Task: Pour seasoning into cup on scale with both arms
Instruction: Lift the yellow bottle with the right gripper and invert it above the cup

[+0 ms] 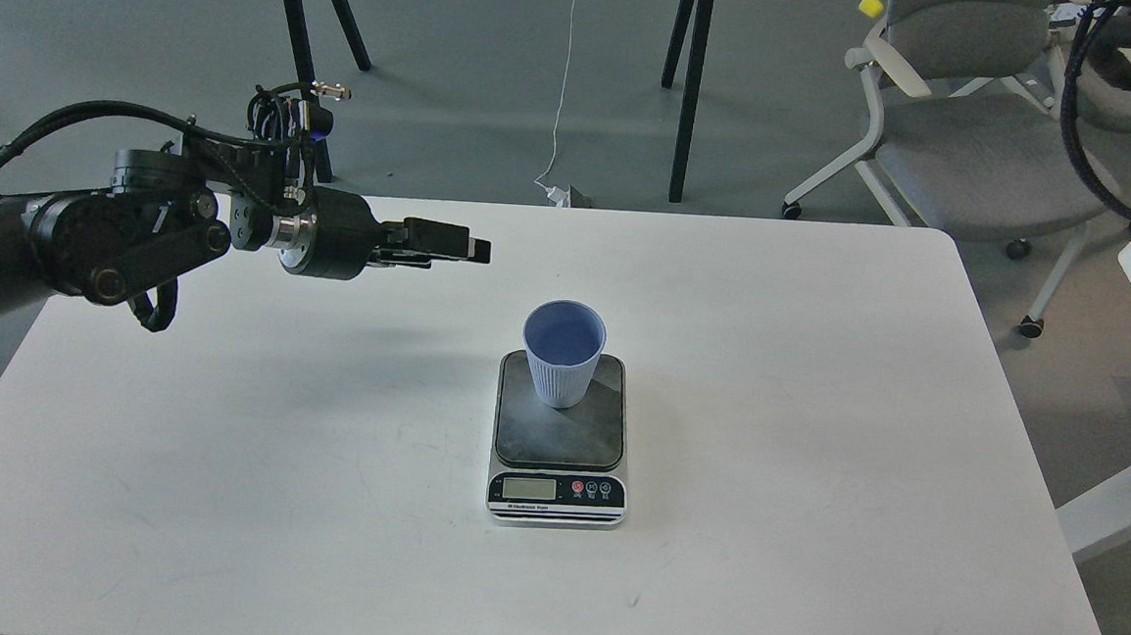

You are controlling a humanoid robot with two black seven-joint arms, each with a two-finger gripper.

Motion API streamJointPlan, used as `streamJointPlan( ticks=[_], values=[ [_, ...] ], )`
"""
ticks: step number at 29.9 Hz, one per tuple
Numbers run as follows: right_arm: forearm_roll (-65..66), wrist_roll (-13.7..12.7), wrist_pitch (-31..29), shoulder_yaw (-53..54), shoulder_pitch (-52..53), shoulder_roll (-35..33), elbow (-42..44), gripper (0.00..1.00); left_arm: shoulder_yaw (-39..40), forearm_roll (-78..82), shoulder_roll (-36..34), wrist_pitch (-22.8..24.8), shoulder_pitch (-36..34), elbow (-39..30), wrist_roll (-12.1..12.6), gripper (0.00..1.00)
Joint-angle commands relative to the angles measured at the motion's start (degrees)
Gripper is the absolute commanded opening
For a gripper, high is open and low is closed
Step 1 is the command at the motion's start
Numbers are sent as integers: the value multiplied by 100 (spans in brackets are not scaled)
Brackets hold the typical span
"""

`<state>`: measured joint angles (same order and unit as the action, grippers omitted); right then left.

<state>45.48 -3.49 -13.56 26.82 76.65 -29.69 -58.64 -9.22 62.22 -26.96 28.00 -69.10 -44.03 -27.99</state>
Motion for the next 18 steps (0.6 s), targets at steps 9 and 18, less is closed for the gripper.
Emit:
streamJointPlan(
  ticks=[9, 18],
  values=[
    [1639, 6, 591, -1864, 131, 1087, 55, 2, -9, 18, -2, 0, 19, 9, -1, 100],
    [1868, 6, 732, -2471, 78, 1702, 213, 2, -9, 45, 33, 0, 63, 18, -1, 100]
  ],
)
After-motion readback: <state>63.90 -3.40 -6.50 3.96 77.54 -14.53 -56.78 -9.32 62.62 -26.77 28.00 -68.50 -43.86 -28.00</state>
